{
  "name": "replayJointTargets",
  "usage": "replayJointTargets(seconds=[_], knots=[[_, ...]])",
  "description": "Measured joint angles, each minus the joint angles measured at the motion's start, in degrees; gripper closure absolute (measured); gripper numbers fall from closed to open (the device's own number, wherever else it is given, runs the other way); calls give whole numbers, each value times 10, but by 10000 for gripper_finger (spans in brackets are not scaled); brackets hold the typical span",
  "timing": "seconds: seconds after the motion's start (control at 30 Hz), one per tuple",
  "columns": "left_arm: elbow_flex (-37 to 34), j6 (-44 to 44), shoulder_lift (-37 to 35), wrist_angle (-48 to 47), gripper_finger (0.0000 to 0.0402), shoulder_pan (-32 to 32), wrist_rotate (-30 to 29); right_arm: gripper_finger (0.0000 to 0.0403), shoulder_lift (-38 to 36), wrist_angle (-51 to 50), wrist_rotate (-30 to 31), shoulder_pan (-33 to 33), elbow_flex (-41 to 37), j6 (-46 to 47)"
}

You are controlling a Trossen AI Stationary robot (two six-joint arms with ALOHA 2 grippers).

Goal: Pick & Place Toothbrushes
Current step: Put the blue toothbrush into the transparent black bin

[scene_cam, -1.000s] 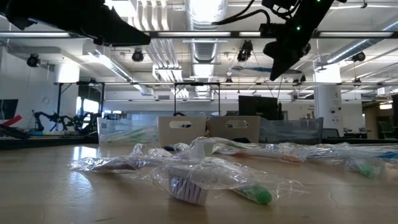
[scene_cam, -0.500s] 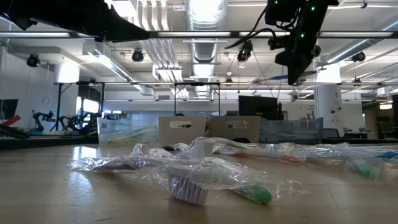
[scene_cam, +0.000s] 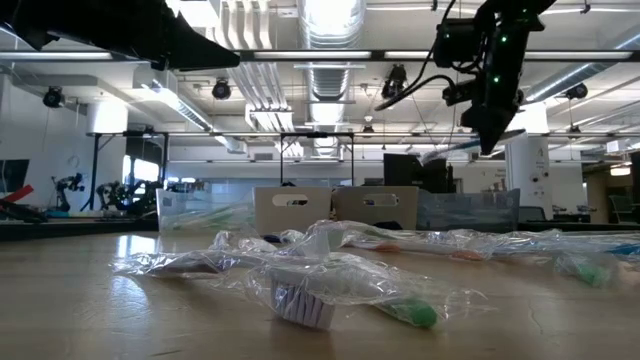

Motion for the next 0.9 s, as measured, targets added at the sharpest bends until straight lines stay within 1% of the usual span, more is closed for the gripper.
replayJointTargets(seconds=[0.1,0.27,0.33,0.47,0.57,0.73,0.9], knots=[[0,-2,0,0,184,0,0,374,0,0,0,-10,-7,-31],[0,-3,0,0,184,0,0,386,0,14,0,-28,-9,-57],[0,-4,0,0,184,0,0,386,0,37,-2,-32,-10,-67],[0,-9,0,0,184,0,0,375,0,95,-24,-40,-19,-102],[0,-13,0,0,184,0,0,378,0,123,-27,-44,-32,-119],[0,-14,0,0,184,0,0,385,0,127,-30,-52,-51,-124],[0,-14,0,0,184,0,0,375,0,153,-30,-59,-74,-121]])
